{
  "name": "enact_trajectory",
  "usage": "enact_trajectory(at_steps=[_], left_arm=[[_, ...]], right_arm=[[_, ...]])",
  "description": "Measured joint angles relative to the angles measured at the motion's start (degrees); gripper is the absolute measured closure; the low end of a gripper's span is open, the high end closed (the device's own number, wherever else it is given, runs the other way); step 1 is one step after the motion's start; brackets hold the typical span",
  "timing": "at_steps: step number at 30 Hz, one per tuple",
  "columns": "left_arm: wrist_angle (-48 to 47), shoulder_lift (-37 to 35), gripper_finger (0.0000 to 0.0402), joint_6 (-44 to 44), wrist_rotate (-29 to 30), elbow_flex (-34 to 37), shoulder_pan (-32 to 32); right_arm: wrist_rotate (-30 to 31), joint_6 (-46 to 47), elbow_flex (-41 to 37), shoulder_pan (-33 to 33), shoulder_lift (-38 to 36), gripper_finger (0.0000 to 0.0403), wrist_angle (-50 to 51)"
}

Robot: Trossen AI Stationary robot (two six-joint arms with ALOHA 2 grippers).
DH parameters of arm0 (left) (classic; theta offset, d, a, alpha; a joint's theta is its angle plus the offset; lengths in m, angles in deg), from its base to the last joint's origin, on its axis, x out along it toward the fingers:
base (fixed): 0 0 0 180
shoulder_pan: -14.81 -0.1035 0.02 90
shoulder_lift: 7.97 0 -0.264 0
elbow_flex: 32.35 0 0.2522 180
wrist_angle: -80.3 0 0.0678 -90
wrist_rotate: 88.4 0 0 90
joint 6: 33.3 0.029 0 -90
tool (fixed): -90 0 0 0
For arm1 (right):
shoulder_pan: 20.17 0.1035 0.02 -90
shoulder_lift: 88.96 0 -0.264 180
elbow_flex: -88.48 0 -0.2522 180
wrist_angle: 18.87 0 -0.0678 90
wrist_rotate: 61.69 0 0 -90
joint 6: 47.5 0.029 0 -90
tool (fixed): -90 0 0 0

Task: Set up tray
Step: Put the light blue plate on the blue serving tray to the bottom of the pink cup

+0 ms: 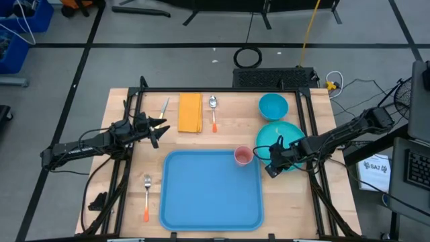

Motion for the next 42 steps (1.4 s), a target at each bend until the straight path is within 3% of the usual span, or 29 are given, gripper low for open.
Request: enact_trajectory(at_steps=[2, 4, 13, 27, 42], left_arm=[[0.0, 0.0, 0.0199, 0.0, 0.0, 0.0, 0.0], [0.0, 0.0, 0.0199, 0.0, 0.0, 0.0, 0.0], [0.0, 0.0, 0.0199, 0.0, 0.0, 0.0, 0.0], [0.0, 0.0, 0.0199, 0.0, 0.0, 0.0, 0.0], [0.0, 0.0, 0.0199, 0.0, 0.0, 0.0, 0.0]], right_arm=[[1.4, -1.2, -0.1, 0.1, -0.1, 0.0372, -0.2], [2.5, -2.2, -0.1, 0.4, -0.1, 0.0386, -0.9], [5.6, -4.1, -0.4, 0.4, -1.7, 0.0400, -8.5], [15.7, -5.8, -0.4, 1.2, -13.5, 0.0402, -8.7], [24.8, -16.6, -0.3, 1.1, -24.1, 0.0401, -16.2]])
